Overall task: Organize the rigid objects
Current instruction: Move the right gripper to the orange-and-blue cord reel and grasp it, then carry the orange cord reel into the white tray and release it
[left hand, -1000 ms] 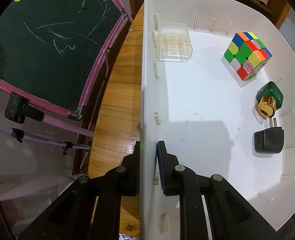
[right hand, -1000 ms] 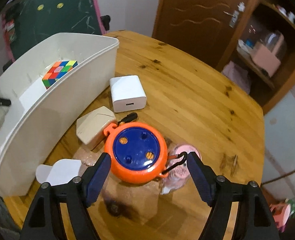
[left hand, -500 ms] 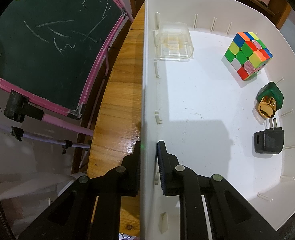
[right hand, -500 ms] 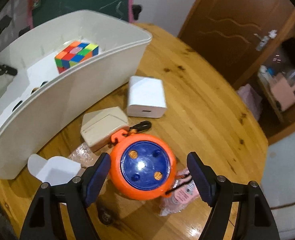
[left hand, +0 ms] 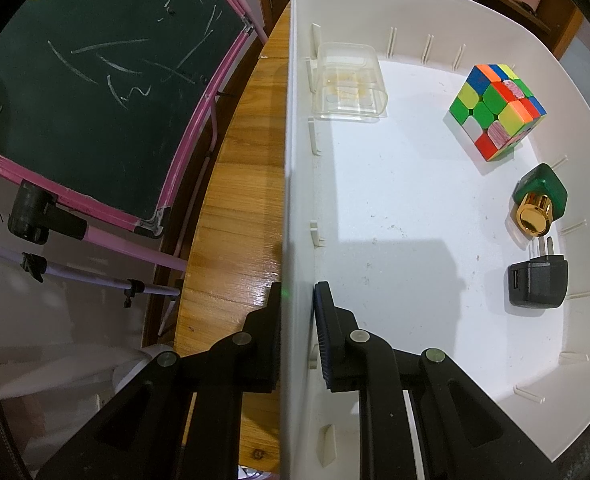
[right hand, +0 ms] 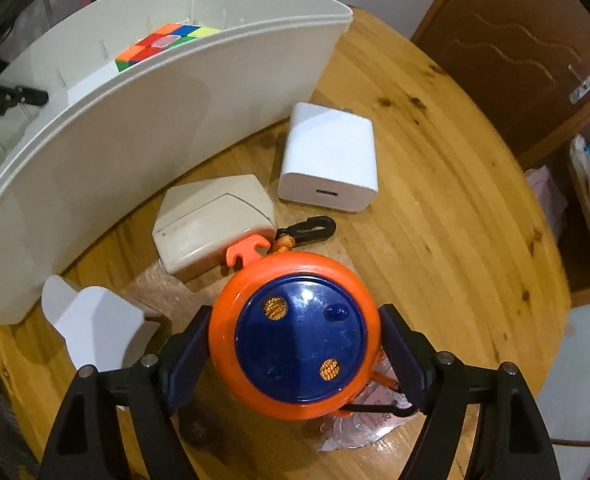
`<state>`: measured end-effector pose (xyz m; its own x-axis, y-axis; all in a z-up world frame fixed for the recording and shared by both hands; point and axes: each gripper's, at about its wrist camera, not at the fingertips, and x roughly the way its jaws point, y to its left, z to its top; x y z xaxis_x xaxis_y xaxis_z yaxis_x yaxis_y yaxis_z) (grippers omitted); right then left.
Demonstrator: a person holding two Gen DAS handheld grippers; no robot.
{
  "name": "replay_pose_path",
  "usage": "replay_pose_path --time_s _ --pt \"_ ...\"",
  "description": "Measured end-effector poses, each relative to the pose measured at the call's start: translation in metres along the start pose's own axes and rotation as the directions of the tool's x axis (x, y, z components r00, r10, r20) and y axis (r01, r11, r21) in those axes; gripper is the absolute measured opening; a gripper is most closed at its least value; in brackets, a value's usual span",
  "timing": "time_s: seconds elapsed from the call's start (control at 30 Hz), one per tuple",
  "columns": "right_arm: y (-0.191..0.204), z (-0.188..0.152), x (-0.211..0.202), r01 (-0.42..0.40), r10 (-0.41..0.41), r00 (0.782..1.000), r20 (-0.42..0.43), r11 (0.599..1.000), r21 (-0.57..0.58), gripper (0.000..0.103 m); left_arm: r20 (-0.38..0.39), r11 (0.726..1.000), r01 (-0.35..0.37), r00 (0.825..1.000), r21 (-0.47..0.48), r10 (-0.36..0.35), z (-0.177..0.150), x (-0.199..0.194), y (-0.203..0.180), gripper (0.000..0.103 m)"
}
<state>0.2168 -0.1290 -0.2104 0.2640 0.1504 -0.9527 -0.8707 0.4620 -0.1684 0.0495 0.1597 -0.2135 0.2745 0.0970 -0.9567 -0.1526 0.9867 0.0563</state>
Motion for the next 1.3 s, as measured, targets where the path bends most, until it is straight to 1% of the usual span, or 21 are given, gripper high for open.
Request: replay_pose_path --time_s 0.17,0.27,0.33,0.43,0.53,0.7,0.73,0.93,1.07,1.17,1.3 --pt "-0.006 0.001 0.003 -0.032 0.032 0.999 -0.008 0.999 0.033 0.081 0.0 1.0 0.001 1.0 -0.003 -0.001 0.0 0.0 0.0 0.019" --pt "-0.01 0.0 0.001 -0.063 0.064 0.998 -0.006 0.993 0.099 0.081 0.0 1.0 0.002 1.0 -0.006 -0.002 -0.001 0.0 0.0 0.019" --pt "-0.013 0.0 0.002 -0.062 0.065 0.998 -0.011 0.988 0.143 0.081 0.0 1.0 0.002 1.0 -0.005 -0.002 -0.001 0.0 0.001 0.019" --pt "-0.005 -0.004 -0.001 -0.018 0.023 0.999 -0.025 0.981 0.193 0.081 0.0 1.0 0.002 1.0 -0.005 -0.002 0.0 0.0 0.001 0.019" --pt "0.007 -0.008 -0.011 0.038 -0.034 0.999 -0.021 0.972 0.231 0.081 0.0 1.0 0.002 1.0 -0.006 -0.002 -0.001 0.0 0.0 0.019" --pt "0.031 -0.013 -0.04 0.084 -0.091 0.996 0.014 0.958 0.274 0.081 0.001 1.0 0.003 1.0 -0.005 -0.003 0.0 0.0 0.001 0.019" --pt "0.031 -0.014 -0.045 0.091 -0.101 0.995 0.019 0.956 0.279 0.081 0.002 1.0 0.003 1.0 -0.005 -0.003 0.0 0.0 0.001 0.019" --pt "0.047 -0.009 -0.079 0.158 -0.174 0.984 0.027 0.939 0.306 0.081 0.008 1.0 0.002 1.0 0.004 -0.002 -0.001 -0.002 0.0 0.019" --pt "0.058 0.002 -0.109 0.185 -0.215 0.975 0.06 0.928 0.322 0.081 0.012 1.0 0.0 1.0 0.013 0.0 -0.001 -0.004 -0.002 0.019" --pt "0.065 0.016 -0.125 0.203 -0.243 0.966 0.089 0.925 0.32 0.081 0.015 1.0 -0.003 1.0 0.02 0.003 -0.001 -0.004 -0.004 0.019" --pt "0.084 0.034 -0.146 0.201 -0.254 0.957 0.142 0.929 0.31 0.081 0.024 1.0 -0.001 1.0 0.018 0.001 -0.002 -0.007 -0.005 0.018"
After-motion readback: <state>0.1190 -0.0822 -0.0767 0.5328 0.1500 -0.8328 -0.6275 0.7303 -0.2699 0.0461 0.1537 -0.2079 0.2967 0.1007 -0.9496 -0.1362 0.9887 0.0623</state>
